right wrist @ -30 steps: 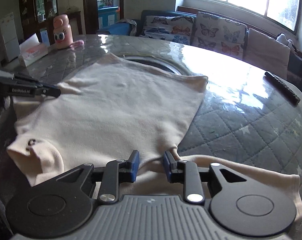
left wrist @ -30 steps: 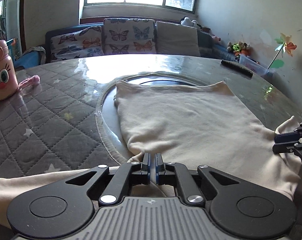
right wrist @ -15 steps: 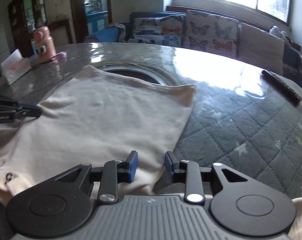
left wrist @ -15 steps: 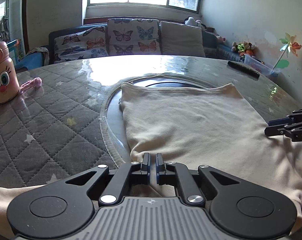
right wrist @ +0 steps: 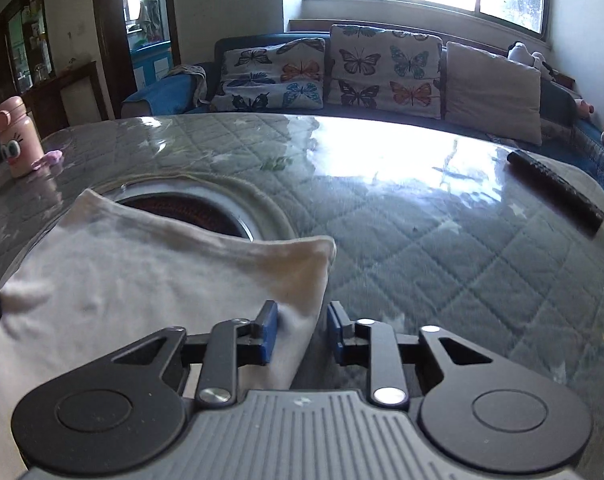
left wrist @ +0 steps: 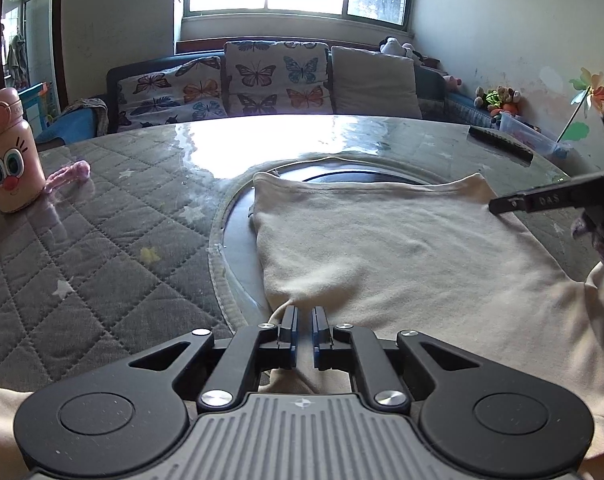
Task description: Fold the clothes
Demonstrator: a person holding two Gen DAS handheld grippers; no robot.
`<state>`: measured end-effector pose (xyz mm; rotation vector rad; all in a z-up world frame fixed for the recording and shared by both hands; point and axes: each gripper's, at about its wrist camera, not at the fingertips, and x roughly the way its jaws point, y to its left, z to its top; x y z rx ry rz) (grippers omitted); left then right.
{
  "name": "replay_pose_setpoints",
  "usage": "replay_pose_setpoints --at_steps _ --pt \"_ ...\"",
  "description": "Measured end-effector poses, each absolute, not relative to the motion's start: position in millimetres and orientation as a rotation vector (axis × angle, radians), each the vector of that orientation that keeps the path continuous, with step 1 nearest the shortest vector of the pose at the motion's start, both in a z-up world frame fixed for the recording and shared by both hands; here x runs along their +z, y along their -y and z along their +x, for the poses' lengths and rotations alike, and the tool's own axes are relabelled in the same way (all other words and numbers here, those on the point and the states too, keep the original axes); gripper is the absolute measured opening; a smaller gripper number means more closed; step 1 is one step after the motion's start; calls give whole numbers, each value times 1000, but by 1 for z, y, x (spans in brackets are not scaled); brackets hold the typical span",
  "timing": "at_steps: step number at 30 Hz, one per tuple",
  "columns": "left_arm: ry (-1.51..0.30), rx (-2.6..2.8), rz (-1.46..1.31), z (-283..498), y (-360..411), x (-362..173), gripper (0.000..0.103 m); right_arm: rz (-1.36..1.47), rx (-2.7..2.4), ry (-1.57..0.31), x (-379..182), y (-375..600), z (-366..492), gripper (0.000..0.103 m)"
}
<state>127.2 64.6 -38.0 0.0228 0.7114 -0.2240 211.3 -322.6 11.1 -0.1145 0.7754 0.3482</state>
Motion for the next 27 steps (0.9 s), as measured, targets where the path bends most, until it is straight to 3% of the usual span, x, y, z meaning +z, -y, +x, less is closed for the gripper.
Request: replay_pose_setpoints --at_steps 4,12,15,17,22,24,27 --pt "-710 -214 28 132 -64 -39 8 -128 347 -774 10 315 228 8" --pt "-716 -198 17 140 -65 -40 8 -155 327 -756 8 304 261 9" --pt "-710 -197 28 134 -64 -38 9 -165 315 -757 11 303 264 15" --pt "-702 -200 34 129 -63 -36 12 -180 315 -747 15 305 258 17" --pt "-676 -209 67 112 -56 -28 32 -209 386 -757 27 303 224 23" --pt "-668 -228 87 104 -52 -26 35 -225 432 -771 28 299 203 32" --pt "-654 -262 124 89 -43 -23 49 -268 518 -785 29 291 164 38"
